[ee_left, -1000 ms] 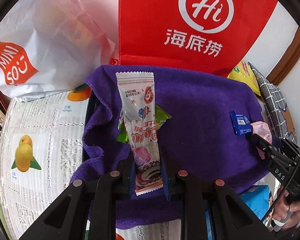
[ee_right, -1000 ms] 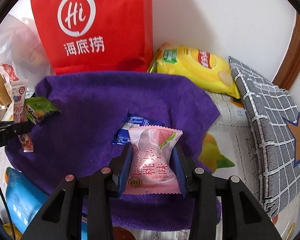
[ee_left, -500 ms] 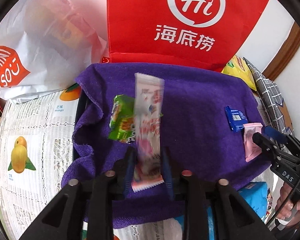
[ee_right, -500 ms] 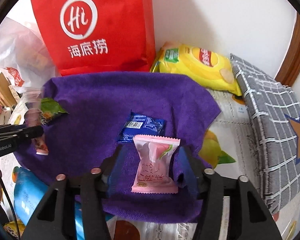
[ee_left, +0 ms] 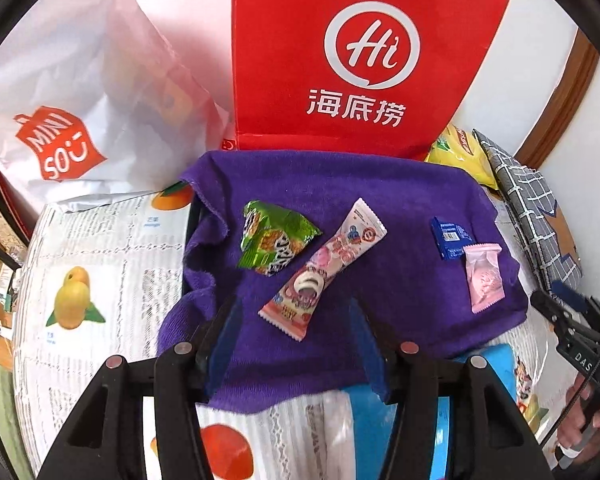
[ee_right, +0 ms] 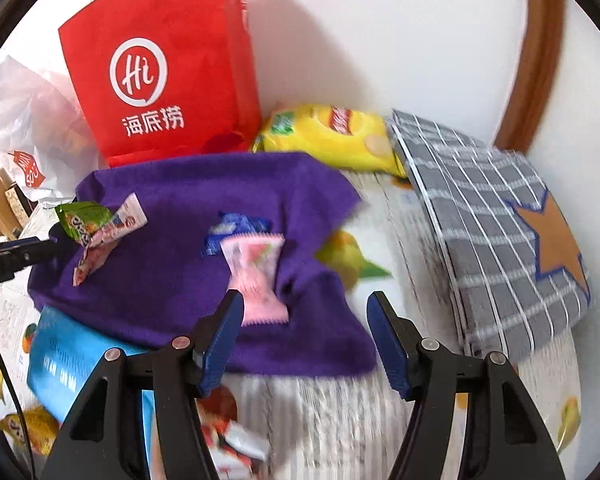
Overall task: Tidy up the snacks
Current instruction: 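Withdraw both tools from the towel toward the remaining snacks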
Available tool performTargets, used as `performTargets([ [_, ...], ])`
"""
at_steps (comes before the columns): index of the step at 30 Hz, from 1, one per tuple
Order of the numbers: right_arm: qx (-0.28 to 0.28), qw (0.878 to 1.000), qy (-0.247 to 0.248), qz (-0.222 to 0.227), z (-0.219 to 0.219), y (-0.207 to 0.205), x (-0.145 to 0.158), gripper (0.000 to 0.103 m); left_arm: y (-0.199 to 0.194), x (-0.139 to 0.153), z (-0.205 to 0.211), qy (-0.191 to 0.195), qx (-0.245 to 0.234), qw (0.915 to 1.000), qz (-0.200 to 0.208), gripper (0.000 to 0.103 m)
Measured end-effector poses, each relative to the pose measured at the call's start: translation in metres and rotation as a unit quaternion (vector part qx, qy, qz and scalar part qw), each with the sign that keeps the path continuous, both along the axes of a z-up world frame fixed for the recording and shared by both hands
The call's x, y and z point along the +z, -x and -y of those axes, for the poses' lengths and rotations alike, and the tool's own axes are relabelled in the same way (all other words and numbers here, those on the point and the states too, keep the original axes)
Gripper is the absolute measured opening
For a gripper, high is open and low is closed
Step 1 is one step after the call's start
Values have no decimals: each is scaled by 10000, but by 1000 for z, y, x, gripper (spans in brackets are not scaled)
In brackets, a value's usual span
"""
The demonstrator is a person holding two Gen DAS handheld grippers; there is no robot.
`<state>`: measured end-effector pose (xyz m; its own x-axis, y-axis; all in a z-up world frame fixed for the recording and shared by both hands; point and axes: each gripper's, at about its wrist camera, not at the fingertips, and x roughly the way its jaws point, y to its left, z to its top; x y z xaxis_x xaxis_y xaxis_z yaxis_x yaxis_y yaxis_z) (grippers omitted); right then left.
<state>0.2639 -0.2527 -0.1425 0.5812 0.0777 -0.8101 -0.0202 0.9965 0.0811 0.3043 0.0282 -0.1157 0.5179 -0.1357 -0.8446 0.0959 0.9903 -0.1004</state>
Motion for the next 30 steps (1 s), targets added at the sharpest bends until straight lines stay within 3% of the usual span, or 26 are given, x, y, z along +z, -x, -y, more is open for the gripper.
performTargets([
  [5, 185, 9980, -544, -265, 6, 26, -6, 64, 19, 8, -4, 39, 32, 10000, 42, 53],
  [14, 388, 9965, -493, -548, -12, 58, -18, 64, 61, 17, -12, -41, 89, 9999, 132, 54],
  [27, 622, 9958, -496, -455, -19, 95, -8, 64, 115, 21, -25, -167, 222, 9994, 180, 54],
  [30, 719, 9958, -300, -473, -29, 97, -13, 64, 124, 20, -27, -186, 254, 9994, 169, 54],
])
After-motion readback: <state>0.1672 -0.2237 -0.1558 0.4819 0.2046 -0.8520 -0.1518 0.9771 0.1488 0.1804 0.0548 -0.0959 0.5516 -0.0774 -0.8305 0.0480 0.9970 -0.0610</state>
